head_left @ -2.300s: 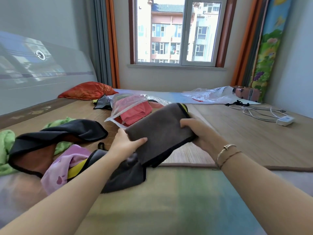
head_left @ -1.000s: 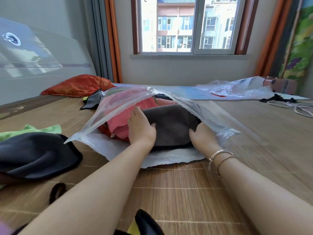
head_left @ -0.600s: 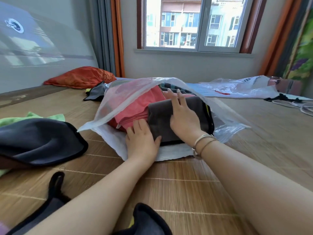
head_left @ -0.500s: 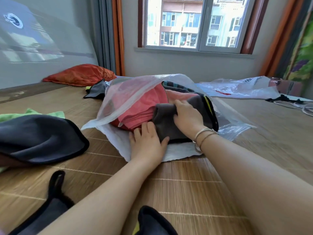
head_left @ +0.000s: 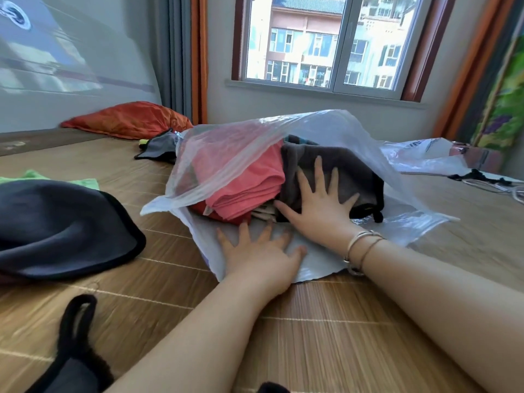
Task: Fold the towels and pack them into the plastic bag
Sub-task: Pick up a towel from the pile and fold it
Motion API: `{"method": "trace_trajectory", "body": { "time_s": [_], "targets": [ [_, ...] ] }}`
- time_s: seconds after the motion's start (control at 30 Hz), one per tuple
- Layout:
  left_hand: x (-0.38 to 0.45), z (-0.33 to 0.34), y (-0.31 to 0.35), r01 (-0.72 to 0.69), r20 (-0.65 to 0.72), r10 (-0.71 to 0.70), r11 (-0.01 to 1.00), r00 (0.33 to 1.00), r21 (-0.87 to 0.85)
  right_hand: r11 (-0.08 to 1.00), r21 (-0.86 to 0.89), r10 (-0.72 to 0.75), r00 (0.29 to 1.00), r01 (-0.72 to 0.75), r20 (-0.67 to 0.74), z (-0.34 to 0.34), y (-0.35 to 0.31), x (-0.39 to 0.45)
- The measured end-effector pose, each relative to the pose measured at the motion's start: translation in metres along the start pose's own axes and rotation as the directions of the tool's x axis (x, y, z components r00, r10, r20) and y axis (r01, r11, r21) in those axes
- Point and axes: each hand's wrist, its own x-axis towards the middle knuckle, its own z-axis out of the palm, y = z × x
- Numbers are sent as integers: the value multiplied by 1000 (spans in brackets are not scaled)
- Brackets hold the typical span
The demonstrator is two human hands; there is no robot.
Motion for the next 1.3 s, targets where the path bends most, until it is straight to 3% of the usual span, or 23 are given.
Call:
{"method": "trace_trajectory", "body": {
  "time_s": [0.13,0.27,0.4,0.63,0.7,0.8,0.97,1.13,1.3],
  "targets": [
    [0,-1,-1,-14,70,11,999,997,43,1000,25,0,987,-4,158,11,4,22],
    [1,0,-3,-14,96,9,999,995,46,996,-91,6,961,21,276,27,-6,75],
    [1,2,-5,-1,80,-3,999,997,51,995,-77,79,959,-60,272,25,-12,72],
    [-8,-17,2,39,166,-42,999,985,22,996,87,5,968,-28,252,-34,-2,-4],
    [-19,-29,1,22,116,-22,1000,993,-4,978,205,-7,983,-31,185,-52,-6,-37],
    [-50,-52,0,-1,22,6,976,1000,-219,921,382,37,994,-75,106,-82,-16,-95],
    [-141,-94,-9,-20,-125,-43,888,991,-460,776,596,89,971,-209,224,-130,-46,-198],
    [-234,-108,-22,7,-267,-175,848,948,-530,744,546,145,890,-386,433,-134,-68,-258],
    [-294,-82,-37,69,-310,-229,889,923,-452,912,305,146,912,-274,382,-138,-79,-278]
  ]
}}
